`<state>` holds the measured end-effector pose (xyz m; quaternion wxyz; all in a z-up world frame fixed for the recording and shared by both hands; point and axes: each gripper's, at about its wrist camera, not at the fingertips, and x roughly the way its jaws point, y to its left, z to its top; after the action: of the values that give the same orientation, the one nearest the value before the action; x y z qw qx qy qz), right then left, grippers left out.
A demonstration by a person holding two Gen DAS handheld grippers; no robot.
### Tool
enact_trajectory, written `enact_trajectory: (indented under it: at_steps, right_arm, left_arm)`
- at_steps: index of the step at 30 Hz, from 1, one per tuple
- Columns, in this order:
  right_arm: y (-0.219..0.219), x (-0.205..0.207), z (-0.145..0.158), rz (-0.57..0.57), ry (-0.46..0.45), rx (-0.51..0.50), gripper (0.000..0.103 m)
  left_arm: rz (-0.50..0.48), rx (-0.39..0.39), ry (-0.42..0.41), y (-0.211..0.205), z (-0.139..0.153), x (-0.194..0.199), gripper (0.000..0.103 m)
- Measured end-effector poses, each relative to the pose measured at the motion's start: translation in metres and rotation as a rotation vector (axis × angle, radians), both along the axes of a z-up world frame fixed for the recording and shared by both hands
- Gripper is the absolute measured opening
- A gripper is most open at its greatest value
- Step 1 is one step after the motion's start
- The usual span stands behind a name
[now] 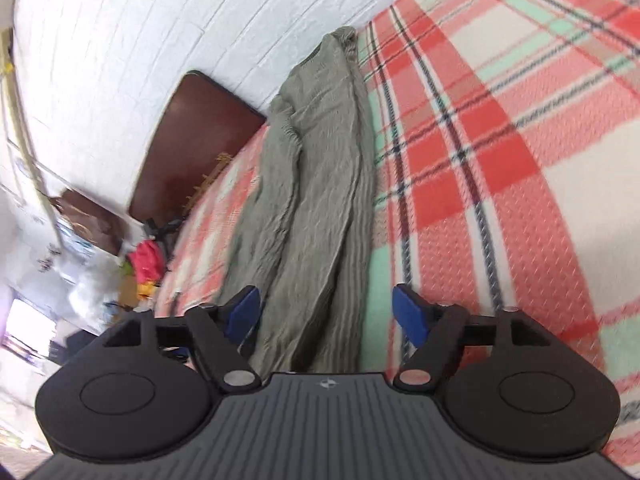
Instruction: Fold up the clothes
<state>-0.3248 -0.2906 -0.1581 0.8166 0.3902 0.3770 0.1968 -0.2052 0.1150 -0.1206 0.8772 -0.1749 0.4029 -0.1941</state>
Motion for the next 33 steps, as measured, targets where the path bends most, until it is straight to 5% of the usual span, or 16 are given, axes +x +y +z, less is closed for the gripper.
enact_trajectory:
  at_steps: [6,12,19,22,24,25,26,27,29,30,33]
  right_arm:
    - [0.009,0.014,0.000,0.068,-0.038,0.053,0.092]
    - [0.019,0.020,0.000,0.054,-0.067,0.085,0.102]
    - [0.037,0.019,0.005,0.043,-0.103,-0.050,0.102]
    - [0.041,0.020,0.008,0.046,-0.065,-0.073,0.102]
    - [0.041,0.020,0.008,0.059,-0.030,-0.050,0.102]
    - [0.042,0.019,0.007,0.072,-0.019,-0.039,0.100]
    - [0.043,0.018,0.006,0.084,-0.009,-0.028,0.097]
    - [0.043,0.016,0.005,0.089,0.003,-0.018,0.082]
    - [0.039,0.015,-0.001,0.052,0.036,0.002,0.042]
    - [0.035,0.016,-0.005,0.034,0.053,0.033,0.011]
    - [0.023,0.012,-0.003,0.015,0.035,0.107,0.009]
  left_arm:
    - [-0.137,-0.083,-0.003,-0.016,-0.003,-0.006,0.102]
    - [-0.122,-0.160,-0.009,-0.009,-0.014,0.003,0.103]
    - [-0.068,-0.236,0.059,-0.002,-0.022,-0.004,0.102]
    - [-0.047,-0.262,0.096,0.001,-0.025,-0.007,0.077]
    - [-0.033,-0.278,0.121,0.003,-0.027,-0.010,0.034]
    - [-0.026,-0.287,0.134,0.003,-0.028,-0.011,0.032]
    - [-0.019,-0.299,0.145,0.005,-0.030,-0.012,0.021]
    - [-0.012,-0.324,0.148,0.006,-0.032,-0.012,0.009]
    - [0.002,-0.382,0.154,0.010,-0.032,-0.014,0.009]
    - [-0.003,-0.396,0.145,0.012,-0.028,-0.016,0.008]
    - [-0.022,-0.399,0.108,0.016,-0.014,-0.024,0.008]
